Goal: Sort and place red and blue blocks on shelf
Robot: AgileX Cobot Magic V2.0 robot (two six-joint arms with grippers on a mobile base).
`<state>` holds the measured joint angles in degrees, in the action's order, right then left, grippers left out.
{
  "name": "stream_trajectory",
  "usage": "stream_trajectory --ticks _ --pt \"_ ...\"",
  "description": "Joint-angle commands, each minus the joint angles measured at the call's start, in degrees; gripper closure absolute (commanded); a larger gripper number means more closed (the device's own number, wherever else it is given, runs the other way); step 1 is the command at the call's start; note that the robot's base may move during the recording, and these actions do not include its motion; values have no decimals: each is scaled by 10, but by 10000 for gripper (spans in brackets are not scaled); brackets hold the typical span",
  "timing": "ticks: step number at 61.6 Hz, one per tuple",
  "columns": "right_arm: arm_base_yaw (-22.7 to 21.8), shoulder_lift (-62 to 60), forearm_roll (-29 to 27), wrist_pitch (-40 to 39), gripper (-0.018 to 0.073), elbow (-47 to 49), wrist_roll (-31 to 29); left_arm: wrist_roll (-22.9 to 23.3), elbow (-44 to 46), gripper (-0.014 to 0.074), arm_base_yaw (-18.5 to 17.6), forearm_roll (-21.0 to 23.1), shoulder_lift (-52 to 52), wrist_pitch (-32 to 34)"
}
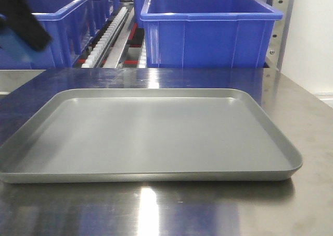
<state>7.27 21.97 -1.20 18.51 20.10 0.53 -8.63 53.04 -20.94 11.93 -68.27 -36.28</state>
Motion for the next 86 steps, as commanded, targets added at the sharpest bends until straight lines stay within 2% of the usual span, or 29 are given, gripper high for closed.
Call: stream_trajectory --ticks 1,16,22,33,42,48,54,61,69,77,86 --pt "-4 1 4 -46 470 17 0 -23 -45 463 21 14 70 112" --pt "-4 1 4 -46 470 17 0 -19 -165 465 70 14 226 213" --pt "-4 1 4 -46 470 17 0 5 -202 468 91 14 289 238" --pt "-4 1 4 -46 470 17 0 10 -252 468 116 10 402 247" --pt "-4 1 4 -46 470 17 0 10 -274 468 116 8 495 245" --pt "-4 1 4 -46 470 17 0 24 -275 468 116 -9 540 246" --pt "-4 1 4 -46 470 17 0 57 -275 468 116 -30 559 246" --pt "-4 1 4 -46 470 17 0 57 -275 468 116 -36 561 245" --pt "-4 1 4 -46 470 17 0 58 -275 468 124 -74 560 248" --pt "-4 1 4 -46 470 17 0 98 -275 468 146 -78 560 249" --pt "-4 1 4 -46 470 17 0 99 -275 468 187 -102 560 232"
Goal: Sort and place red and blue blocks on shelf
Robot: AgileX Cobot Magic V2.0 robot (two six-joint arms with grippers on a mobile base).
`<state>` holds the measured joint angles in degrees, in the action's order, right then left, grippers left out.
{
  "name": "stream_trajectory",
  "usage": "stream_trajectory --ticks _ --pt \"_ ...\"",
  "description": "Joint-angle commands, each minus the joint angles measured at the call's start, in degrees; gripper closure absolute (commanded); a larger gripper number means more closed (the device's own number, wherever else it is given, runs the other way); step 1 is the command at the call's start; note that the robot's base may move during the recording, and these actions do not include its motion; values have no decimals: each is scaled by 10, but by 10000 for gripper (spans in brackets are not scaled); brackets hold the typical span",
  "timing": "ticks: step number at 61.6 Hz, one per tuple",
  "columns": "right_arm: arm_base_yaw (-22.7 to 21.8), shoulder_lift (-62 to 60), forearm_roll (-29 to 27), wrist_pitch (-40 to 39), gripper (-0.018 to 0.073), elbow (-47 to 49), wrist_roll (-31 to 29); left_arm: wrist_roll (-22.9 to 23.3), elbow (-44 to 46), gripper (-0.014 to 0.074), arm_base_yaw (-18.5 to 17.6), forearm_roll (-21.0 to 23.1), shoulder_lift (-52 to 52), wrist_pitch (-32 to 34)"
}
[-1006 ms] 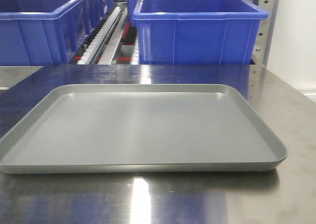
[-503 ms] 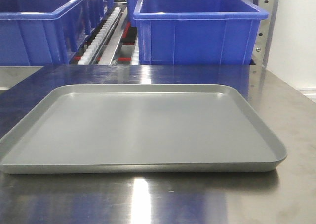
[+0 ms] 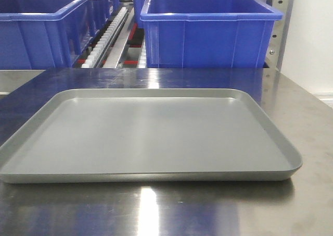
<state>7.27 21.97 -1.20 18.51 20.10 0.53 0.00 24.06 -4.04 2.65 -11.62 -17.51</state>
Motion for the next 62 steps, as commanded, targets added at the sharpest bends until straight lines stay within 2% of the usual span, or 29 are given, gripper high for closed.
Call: stream_trajectory --ticks 1,9,28,43,57,62 --pt "-4 1 4 -46 470 17 0 12 15 468 23 -9 -7 44" --pt "-4 1 4 -46 470 17 0 12 15 473 41 13 -7 56" --pt "-4 1 4 -46 470 17 0 12 15 473 40 37 -7 57" --pt "-4 1 4 -46 470 17 0 10 15 473 5 44 -7 57" --pt "-4 1 -5 -47 470 2 0 10 15 473 4 44 -7 57" --pt "-4 0 2 -71 470 -10 0 10 15 473 4 44 -7 57"
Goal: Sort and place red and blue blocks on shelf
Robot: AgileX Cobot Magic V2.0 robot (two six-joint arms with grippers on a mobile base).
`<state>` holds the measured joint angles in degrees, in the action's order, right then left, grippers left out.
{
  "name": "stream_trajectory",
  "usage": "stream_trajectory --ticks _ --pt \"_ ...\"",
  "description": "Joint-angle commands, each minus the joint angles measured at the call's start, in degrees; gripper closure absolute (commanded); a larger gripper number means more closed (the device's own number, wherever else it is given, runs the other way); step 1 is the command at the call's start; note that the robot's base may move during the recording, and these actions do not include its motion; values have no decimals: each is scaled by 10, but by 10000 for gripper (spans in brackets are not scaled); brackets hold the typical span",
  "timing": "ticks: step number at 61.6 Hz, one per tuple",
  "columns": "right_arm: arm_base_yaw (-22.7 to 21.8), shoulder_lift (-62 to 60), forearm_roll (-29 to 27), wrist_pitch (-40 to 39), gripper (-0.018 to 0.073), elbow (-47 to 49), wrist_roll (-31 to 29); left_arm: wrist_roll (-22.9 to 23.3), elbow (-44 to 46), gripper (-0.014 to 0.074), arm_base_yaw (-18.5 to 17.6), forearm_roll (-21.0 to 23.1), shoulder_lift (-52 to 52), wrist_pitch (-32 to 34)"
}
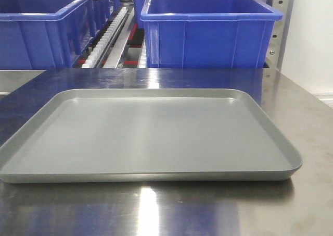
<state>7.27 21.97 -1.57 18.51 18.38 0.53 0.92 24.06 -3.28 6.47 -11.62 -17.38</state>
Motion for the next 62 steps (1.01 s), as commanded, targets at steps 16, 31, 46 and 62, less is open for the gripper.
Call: stream_trajectory --ticks 16,31,46,62 --pt "-4 -7 87 -185 470 -11 0 1 15 473 -3 6 -7 56" --pt "-4 -7 84 -192 470 -11 0 1 15 473 -3 6 -7 56" --pt "-4 -7 84 -213 470 -11 0 1 15 473 -3 6 -7 56" --pt "-4 -7 84 -213 470 -11 0 1 15 473 -3 6 -7 56"
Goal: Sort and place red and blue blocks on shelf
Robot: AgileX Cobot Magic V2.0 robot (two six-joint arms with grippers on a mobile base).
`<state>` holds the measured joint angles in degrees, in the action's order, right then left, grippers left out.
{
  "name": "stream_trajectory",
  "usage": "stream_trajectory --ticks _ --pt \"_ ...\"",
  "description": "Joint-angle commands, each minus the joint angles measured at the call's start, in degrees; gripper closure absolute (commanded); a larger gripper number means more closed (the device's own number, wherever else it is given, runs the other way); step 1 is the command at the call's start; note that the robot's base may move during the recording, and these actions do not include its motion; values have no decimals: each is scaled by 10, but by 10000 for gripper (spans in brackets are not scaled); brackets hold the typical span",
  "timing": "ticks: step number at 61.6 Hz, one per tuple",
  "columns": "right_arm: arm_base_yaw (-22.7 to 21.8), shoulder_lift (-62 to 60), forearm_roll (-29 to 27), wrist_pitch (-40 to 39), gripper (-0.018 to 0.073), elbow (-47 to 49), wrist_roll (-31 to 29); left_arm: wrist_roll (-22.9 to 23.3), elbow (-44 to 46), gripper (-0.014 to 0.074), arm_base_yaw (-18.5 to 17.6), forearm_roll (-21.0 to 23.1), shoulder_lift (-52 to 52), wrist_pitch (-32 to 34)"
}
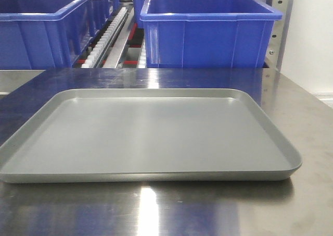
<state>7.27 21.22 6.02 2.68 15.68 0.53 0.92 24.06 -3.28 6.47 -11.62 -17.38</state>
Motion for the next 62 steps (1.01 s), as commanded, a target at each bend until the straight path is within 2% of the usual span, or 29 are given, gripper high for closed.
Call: stream_trajectory --ticks 1,62 --pt "-4 1 8 -55 470 16 0 1 15 473 -3 6 -7 56" --pt "-4 1 8 -55 470 16 0 1 15 473 -4 6 -7 56"
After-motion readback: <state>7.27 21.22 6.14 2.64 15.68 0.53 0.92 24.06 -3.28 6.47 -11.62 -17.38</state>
